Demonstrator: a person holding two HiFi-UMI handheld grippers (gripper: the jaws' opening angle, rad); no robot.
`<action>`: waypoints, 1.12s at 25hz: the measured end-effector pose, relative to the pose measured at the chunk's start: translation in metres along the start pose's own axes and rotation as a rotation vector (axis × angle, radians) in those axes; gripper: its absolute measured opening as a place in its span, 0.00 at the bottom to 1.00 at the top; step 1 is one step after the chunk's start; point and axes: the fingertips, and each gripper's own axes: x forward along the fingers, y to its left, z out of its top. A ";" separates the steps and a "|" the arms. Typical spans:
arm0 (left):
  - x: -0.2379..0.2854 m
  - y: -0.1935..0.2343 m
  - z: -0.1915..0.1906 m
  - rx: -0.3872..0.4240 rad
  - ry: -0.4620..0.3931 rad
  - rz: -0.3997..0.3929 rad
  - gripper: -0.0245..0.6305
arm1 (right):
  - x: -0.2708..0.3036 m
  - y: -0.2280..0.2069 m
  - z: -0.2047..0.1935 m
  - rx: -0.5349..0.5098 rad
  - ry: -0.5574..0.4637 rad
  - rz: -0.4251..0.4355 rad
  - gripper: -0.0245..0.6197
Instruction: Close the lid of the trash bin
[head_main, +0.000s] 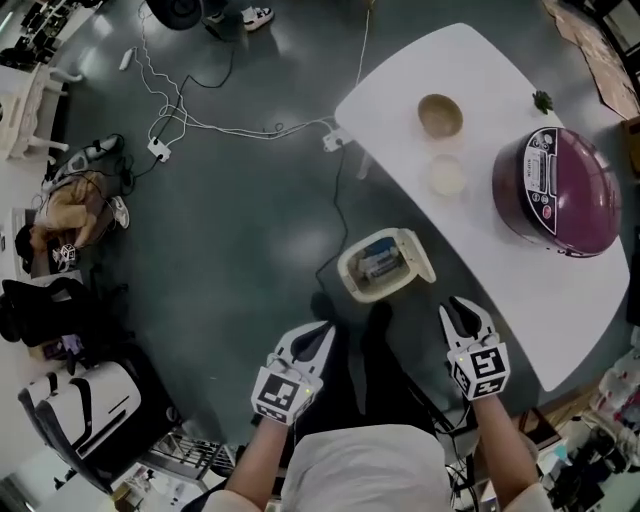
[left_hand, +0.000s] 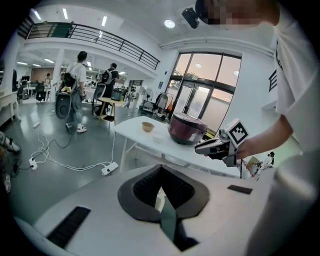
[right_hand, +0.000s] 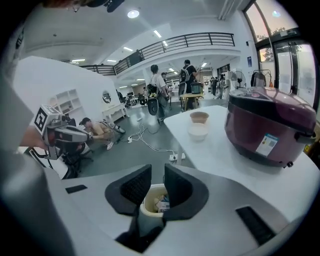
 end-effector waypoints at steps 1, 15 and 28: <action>0.005 0.006 -0.005 0.001 0.004 -0.006 0.06 | 0.010 -0.002 -0.006 0.001 0.013 -0.007 0.19; 0.056 0.048 -0.086 -0.066 0.065 -0.053 0.06 | 0.129 -0.043 -0.093 -0.076 0.193 -0.131 0.19; 0.080 0.060 -0.138 -0.102 0.100 -0.068 0.06 | 0.182 -0.077 -0.158 -0.078 0.300 -0.186 0.21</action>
